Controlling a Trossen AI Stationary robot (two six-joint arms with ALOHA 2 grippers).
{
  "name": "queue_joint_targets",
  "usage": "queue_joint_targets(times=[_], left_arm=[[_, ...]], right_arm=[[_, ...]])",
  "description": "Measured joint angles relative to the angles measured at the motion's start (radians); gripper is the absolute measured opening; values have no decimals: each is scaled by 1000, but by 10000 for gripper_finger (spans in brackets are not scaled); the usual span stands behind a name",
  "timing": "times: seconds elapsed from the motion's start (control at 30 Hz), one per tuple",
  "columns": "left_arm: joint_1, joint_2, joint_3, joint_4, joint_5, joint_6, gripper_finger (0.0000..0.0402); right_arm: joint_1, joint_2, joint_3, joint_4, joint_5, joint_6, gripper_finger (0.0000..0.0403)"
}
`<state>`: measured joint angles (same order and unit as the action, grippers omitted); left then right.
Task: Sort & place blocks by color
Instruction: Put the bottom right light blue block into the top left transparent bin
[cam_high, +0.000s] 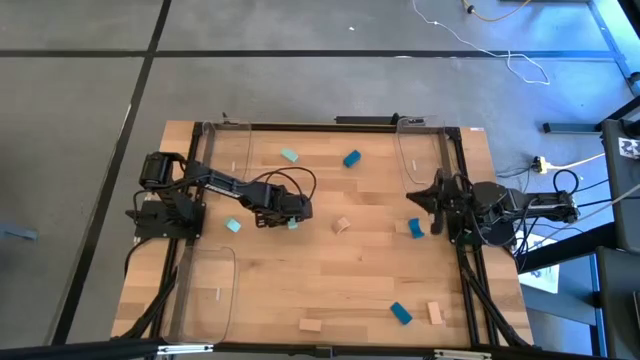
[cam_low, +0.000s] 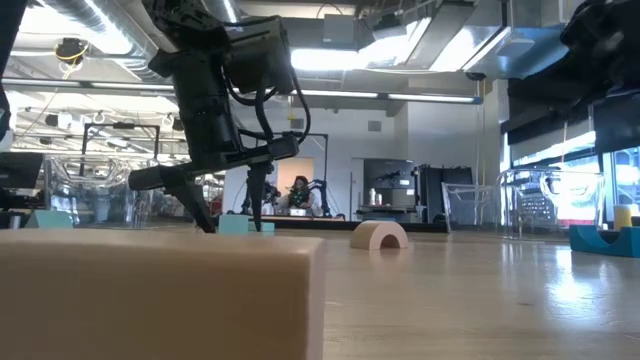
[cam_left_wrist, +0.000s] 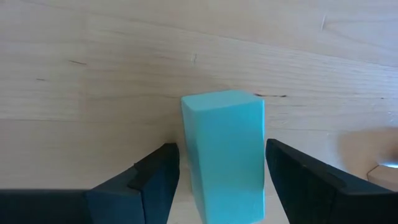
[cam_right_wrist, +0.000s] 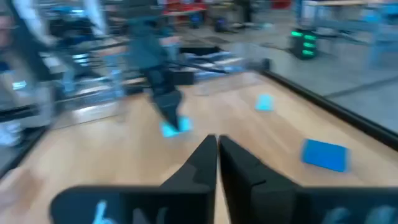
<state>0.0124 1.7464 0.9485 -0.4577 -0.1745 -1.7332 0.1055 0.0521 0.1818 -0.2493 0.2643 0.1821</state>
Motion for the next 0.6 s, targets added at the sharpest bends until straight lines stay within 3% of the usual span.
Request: queue_joint_targets(times=[0.23,0.4,0.6], left_arm=[[1,14,1,-25,12,16,175],[5,12,1,-27,5,72,131],[7,2,0,-28,-4,144,127]], right_arm=[[0,0,0,-7,-213,-3,18],[0,0,0,-17,-240,-2,18],[0,0,0,-28,-240,28,18]])
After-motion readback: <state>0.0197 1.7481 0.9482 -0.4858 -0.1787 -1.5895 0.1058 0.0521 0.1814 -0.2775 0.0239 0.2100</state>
